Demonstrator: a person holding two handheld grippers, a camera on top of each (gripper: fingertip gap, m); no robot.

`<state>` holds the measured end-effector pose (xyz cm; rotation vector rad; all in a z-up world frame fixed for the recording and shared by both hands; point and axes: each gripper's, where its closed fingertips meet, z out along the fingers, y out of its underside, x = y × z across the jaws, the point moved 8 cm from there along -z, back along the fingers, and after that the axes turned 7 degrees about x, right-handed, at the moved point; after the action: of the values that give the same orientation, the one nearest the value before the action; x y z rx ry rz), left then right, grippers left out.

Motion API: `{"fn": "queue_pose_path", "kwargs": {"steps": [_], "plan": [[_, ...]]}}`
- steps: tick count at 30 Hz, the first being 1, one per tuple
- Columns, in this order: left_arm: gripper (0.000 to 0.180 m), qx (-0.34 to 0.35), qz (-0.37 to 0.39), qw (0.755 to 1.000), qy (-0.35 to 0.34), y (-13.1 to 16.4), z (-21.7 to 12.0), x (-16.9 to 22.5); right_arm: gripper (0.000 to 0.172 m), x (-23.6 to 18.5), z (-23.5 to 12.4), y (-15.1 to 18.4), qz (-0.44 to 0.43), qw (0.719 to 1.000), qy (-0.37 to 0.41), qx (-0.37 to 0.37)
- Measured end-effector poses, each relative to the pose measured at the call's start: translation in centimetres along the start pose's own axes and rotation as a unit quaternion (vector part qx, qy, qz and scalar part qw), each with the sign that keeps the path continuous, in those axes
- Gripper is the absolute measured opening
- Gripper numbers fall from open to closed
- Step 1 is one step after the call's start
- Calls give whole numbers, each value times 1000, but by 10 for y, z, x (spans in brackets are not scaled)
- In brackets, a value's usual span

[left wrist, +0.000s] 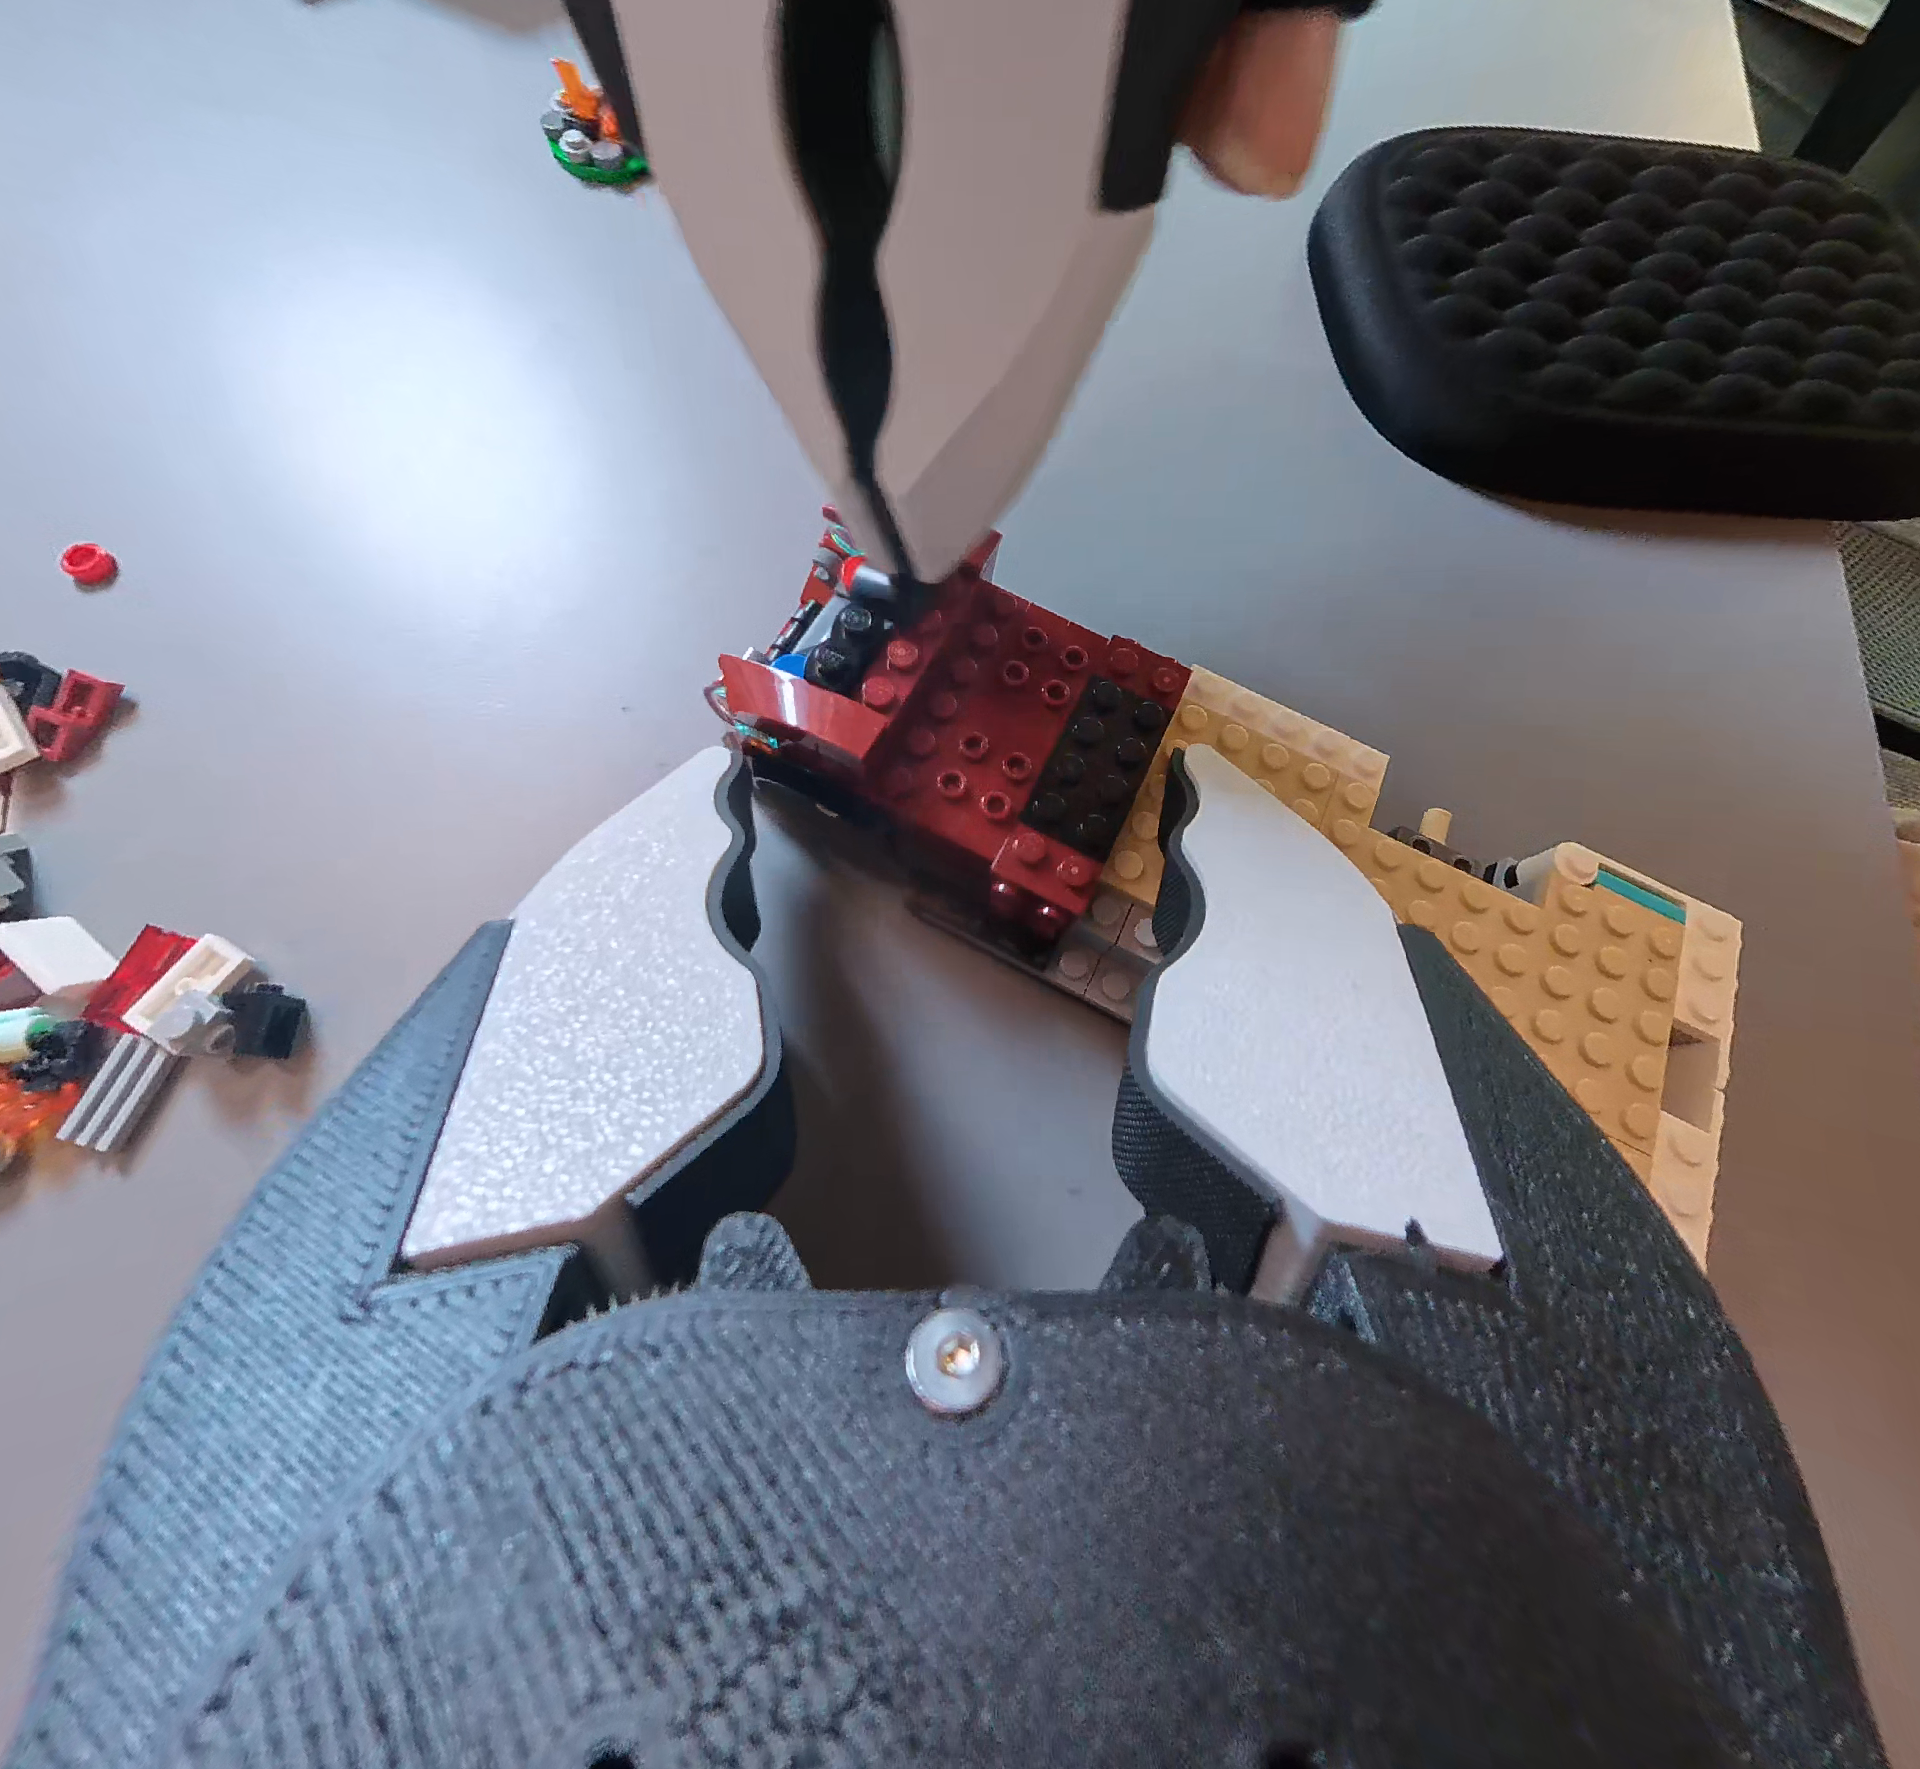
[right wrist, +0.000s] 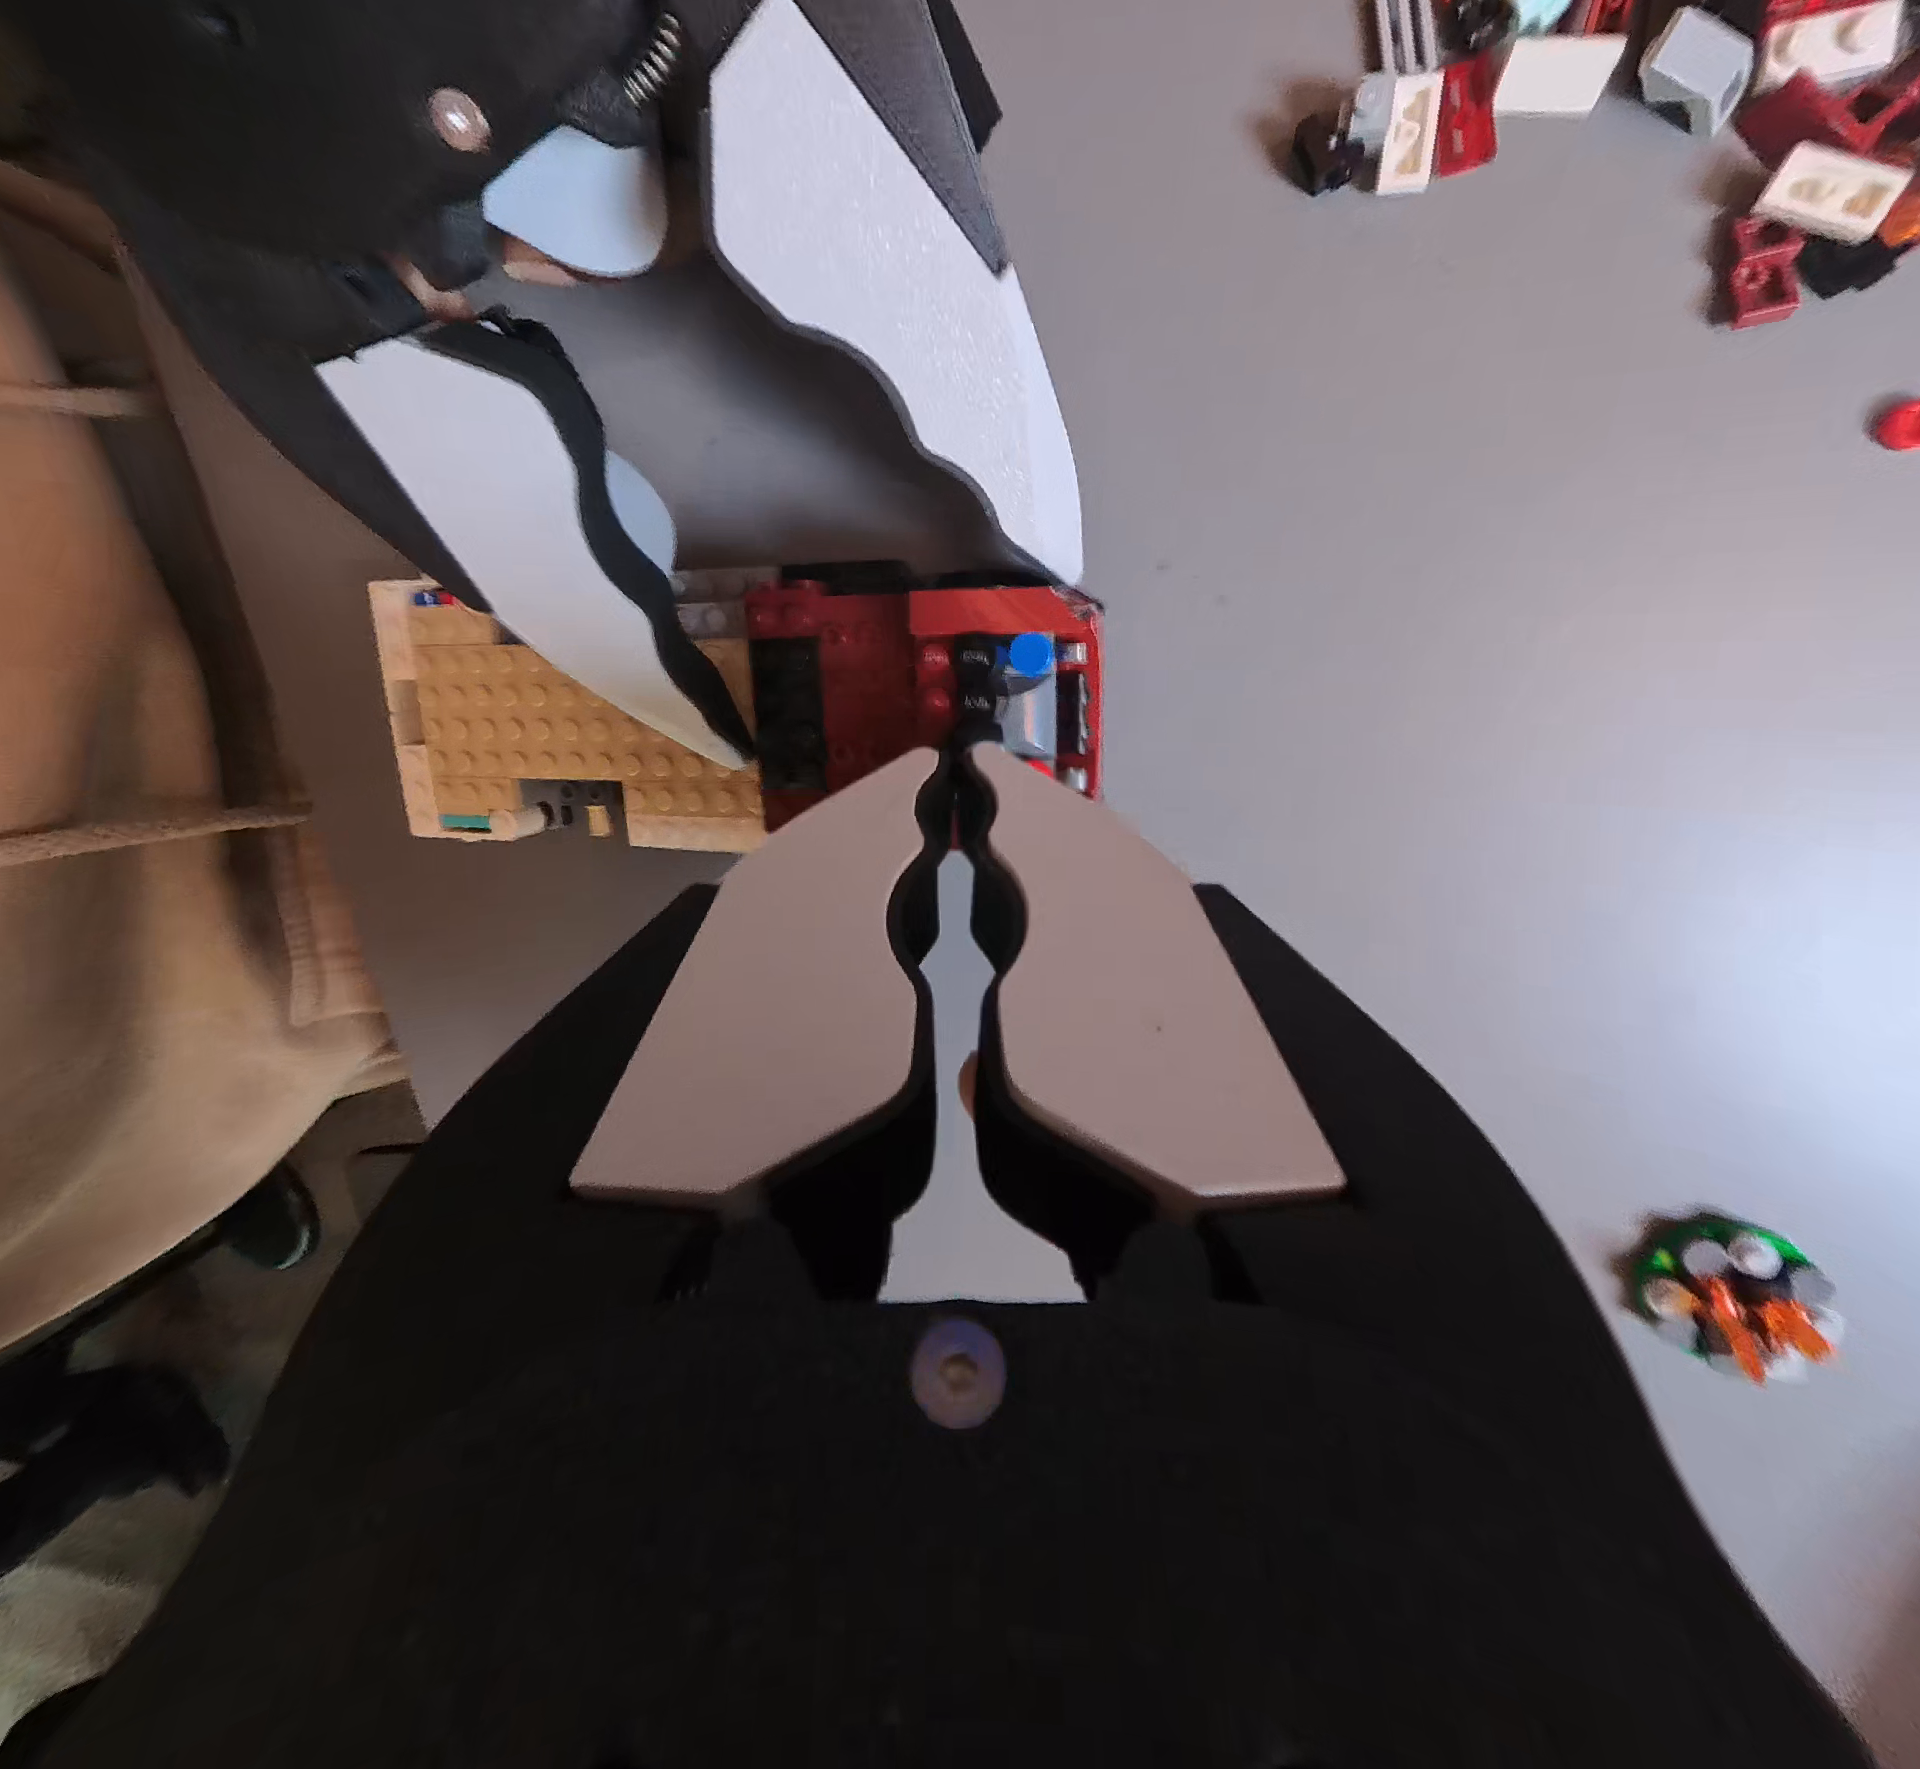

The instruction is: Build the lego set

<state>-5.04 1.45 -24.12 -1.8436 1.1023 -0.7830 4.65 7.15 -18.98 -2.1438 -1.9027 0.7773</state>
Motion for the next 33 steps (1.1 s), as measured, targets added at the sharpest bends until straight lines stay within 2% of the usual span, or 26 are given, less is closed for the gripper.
{"fn": "queue_pose_path", "kwargs": {"steps": [5, 12, 21, 27, 31, 33], "plan": [[75, 2, -1, 1000, -7, -1, 0, -2, 0, -9, 1, -4, -34, 999, 24, -11], [75, 2, -2, 1000, -4, -1, -1, -2, 0, 1, -4, 0, -11, 1000, 19, 5], [75, 1, -3, 1000, -2, -1, -1, -2, 13, 2, -5, 1, -24, 999, 14, 16], [75, 1, -3, 1000, -3, 0, -2, -2, 16, 34, -8, 0, -63, 992, 109, 12], [75, 1, -3, 1000, -3, 0, -2, -2, 17, 54, 6, 8, -76, 992, 103, -24], [75, 1, -5, 1000, -3, 0, -2, -2, 18, 59, 9, 10, -112, 987, 107, -30]]}}
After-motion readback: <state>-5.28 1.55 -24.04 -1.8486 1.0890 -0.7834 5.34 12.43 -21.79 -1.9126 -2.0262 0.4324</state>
